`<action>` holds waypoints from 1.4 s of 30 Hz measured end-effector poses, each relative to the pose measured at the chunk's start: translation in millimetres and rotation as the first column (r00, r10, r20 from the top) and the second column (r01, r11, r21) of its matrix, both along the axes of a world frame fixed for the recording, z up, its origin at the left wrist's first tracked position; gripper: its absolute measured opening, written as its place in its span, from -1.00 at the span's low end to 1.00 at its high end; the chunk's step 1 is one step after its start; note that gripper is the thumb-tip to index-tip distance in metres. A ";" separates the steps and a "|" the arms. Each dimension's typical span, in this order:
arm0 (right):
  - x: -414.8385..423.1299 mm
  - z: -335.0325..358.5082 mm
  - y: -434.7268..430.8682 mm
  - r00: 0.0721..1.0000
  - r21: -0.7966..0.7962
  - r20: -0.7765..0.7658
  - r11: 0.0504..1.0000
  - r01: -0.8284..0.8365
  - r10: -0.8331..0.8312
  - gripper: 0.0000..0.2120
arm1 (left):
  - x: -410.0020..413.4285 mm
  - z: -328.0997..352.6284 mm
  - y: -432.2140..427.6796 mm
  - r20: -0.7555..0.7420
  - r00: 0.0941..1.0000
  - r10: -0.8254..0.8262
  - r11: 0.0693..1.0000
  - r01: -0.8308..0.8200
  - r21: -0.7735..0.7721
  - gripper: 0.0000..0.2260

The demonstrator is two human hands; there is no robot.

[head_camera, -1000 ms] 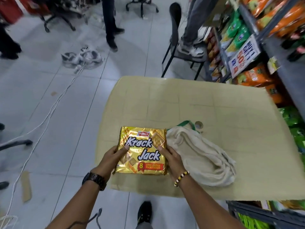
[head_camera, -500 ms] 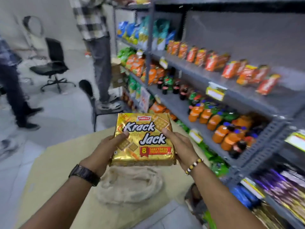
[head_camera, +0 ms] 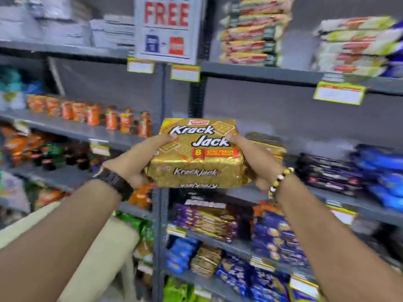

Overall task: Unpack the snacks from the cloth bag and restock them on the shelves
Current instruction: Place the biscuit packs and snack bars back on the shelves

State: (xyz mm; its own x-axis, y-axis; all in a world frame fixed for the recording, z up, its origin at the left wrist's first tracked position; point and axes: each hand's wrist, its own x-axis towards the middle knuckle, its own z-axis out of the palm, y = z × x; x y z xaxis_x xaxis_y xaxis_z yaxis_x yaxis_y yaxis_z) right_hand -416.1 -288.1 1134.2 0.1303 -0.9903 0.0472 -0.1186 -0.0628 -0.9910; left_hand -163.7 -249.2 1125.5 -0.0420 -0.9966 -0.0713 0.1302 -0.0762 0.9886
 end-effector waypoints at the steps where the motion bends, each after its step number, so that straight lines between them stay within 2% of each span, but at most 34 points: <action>1: -20.8 3.8 -1.4 0.999 0.004 -0.002 0.999 0.033 -0.033 -0.46 | -21.4 7.1 -10.6 0.015 0.999 -0.045 0.999 0.045 0.012 -0.73; 4: -101.0 12.9 -10.2 0.987 0.006 0.045 0.988 0.157 -0.157 -0.49 | -102.3 26.5 -43.7 0.079 0.985 -0.155 0.986 0.149 0.074 -0.71; 11: -185.1 22.9 -52.1 0.971 0.059 0.051 0.972 0.229 -0.232 -0.48 | -195.0 43.1 -103.5 0.130 0.981 -0.143 0.974 0.116 0.192 -0.73; 16: -196.7 25.6 -95.7 0.958 0.086 0.034 0.956 0.281 -0.285 -0.45 | -217.1 42.9 -145.4 0.189 0.979 -0.075 0.976 0.033 0.216 -0.61; 20: -194.8 18.7 -132.1 0.959 0.093 -0.072 0.955 0.281 -0.275 -0.44 | -224.5 31.4 -181.7 0.157 0.986 -0.063 0.982 0.033 0.186 -0.68; 23: -192.5 9.5 -157.4 0.943 0.079 -0.135 0.945 0.317 -0.305 -0.49 | -226.8 14.9 -203.3 0.140 0.989 -0.053 0.982 0.026 0.187 -0.72; 27: -191.6 -10.2 -184.3 0.929 0.069 -0.196 0.940 0.333 -0.315 -0.67 | -229.0 -8.1 -225.4 0.135 0.991 -0.014 0.985 -0.009 0.172 -0.62; 32: -194.7 -35.3 -200.9 0.911 0.073 -0.268 0.936 0.344 -0.314 -0.52 | -229.8 -26.9 -247.3 0.257 0.966 0.006 0.995 -0.031 0.095 -0.40; 35: -193.0 -35.0 -200.3 0.890 0.050 -0.325 0.934 0.354 -0.320 -0.50 | -232.2 -25.0 -256.4 0.339 0.941 -0.007 0.997 -0.019 0.073 -0.38; 37: -191.8 -33.3 -202.6 0.866 0.009 -0.384 0.937 0.350 -0.320 -0.54 | -234.2 -21.8 -259.0 0.424 0.906 0.019 0.999 -0.038 0.036 -0.36; 38: -194.0 -34.0 -204.5 0.850 0.002 -0.420 0.936 0.352 -0.319 -0.56 | -235.9 -20.9 -259.1 0.511 0.858 0.047 0.999 -0.052 -0.004 -0.35; 40: -197.7 -32.4 -205.7 0.794 -0.020 -0.509 0.927 0.373 -0.331 -0.56 | -236.5 -20.7 -257.3 0.688 0.707 0.163 0.986 -0.104 -0.127 -0.38; 42: -199.1 -28.0 -203.7 0.733 -0.091 -0.552 0.903 0.420 -0.397 -0.54 | -234.5 -18.4 -254.9 0.748 0.588 0.307 0.949 -0.131 -0.286 -0.43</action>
State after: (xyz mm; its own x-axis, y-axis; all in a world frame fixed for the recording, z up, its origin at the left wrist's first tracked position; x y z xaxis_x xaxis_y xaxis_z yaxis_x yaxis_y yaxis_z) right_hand -615.2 -491.8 1106.2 -0.2956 -0.9536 0.0572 -0.6428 0.1542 -0.7504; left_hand -398.1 -504.1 1107.1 0.1628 -0.9638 0.2111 -0.7022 0.0371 0.7110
